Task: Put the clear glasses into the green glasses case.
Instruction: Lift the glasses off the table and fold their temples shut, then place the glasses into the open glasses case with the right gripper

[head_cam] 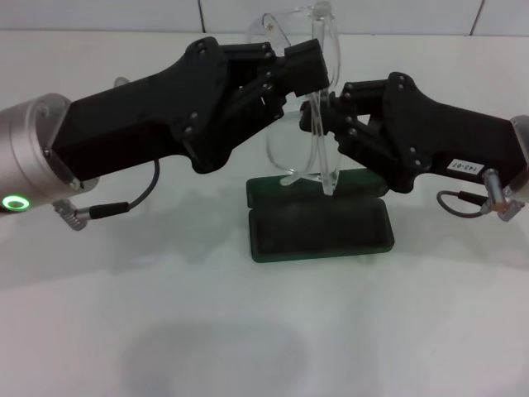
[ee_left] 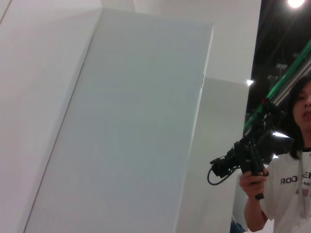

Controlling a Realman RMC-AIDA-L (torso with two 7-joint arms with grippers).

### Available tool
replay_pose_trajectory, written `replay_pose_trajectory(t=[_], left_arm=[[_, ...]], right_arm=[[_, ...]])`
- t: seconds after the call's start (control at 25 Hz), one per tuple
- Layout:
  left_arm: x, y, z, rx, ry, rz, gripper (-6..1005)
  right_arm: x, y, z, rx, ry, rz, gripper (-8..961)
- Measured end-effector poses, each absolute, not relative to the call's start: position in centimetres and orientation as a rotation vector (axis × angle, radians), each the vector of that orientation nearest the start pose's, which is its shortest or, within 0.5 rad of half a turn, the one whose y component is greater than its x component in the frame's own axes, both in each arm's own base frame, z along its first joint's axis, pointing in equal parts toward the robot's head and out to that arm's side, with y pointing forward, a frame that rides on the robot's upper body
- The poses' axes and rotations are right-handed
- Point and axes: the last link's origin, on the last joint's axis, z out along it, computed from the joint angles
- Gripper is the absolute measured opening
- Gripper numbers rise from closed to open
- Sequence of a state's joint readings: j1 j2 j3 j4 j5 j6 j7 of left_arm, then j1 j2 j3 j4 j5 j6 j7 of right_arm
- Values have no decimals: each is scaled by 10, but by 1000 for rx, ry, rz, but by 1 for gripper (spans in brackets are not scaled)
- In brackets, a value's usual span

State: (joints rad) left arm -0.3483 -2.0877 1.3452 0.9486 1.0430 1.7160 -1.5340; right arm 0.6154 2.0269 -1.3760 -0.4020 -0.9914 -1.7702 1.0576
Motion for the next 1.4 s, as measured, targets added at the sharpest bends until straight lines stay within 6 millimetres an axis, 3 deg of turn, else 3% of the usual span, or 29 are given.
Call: replay_pose_trajectory(t=[0.44,0.52,0.64,0.76,0.92,1.04,1.2,1.4], left_arm=[[-148,283,29,-2687,-324,-1677,98],[-153,281,37,-2682,-298,-1673,163],[-172,277,59,-2661,-298,-1640,260],[-202,275,84,-2621,-418,-1534,258],[-233,268,93,-2628,-539,-1360,255],[-247,263,91,-2645,-594,-1250,252],[-258,260,89,-2636,-615,-1182,249],[-267,259,94,-2574,-608,-1190,249]], right_arm=[[166,320,-8,-2628,142,1558,88],[166,321,-6,-2618,137,1550,89],[168,327,8,-2599,73,1467,89],[164,331,20,-2636,48,1346,89],[147,331,33,-2764,-4,1055,90],[127,332,40,-2865,-28,711,90],[97,338,40,-2916,-5,277,91],[77,347,37,-2927,56,-21,91]])
